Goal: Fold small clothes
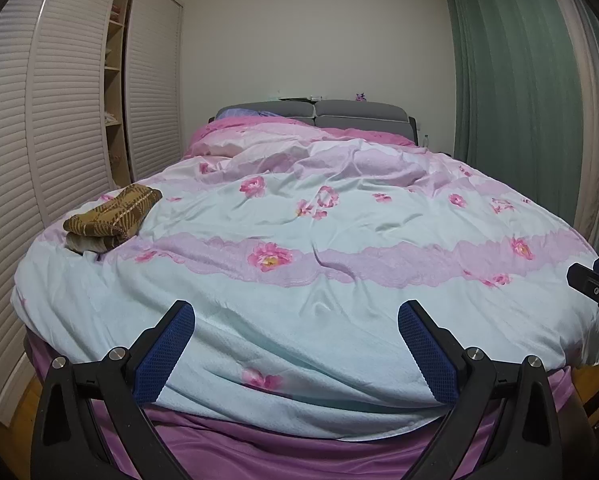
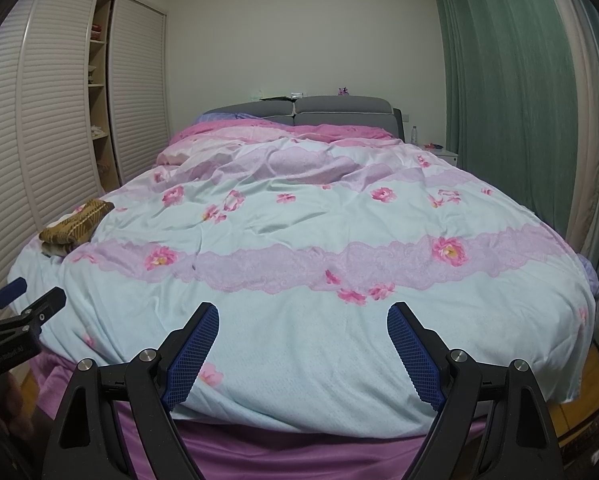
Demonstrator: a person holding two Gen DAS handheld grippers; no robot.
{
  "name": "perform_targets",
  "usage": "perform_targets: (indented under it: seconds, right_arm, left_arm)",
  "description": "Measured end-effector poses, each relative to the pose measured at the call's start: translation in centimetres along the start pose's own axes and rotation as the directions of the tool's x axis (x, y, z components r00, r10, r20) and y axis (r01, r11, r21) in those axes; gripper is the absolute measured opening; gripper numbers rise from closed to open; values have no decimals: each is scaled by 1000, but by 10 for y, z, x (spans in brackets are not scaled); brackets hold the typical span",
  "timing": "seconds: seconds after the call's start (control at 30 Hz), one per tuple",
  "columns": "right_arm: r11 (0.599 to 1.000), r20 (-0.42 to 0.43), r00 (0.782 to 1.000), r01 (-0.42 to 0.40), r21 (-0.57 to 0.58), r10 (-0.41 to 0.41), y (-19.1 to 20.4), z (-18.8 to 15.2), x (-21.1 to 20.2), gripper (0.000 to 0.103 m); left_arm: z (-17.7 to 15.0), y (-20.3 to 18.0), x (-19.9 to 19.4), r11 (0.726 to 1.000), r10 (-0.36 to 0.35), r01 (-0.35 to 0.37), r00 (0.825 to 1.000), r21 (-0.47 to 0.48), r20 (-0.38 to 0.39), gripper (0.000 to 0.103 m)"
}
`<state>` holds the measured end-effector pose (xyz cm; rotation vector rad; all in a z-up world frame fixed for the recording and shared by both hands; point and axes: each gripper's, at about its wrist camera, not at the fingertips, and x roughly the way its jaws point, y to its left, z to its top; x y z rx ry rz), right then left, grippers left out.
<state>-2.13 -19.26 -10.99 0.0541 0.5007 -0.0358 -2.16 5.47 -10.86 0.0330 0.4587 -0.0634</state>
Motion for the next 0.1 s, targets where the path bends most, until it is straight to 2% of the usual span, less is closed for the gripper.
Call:
perform_targets:
  seconds: [0.1]
  right_arm:
    - [1000,0,1000,0,0,0,1,1,0,87]
  left_arm:
    - [0,-2,0,1000,-1,1,1000,11,4,103]
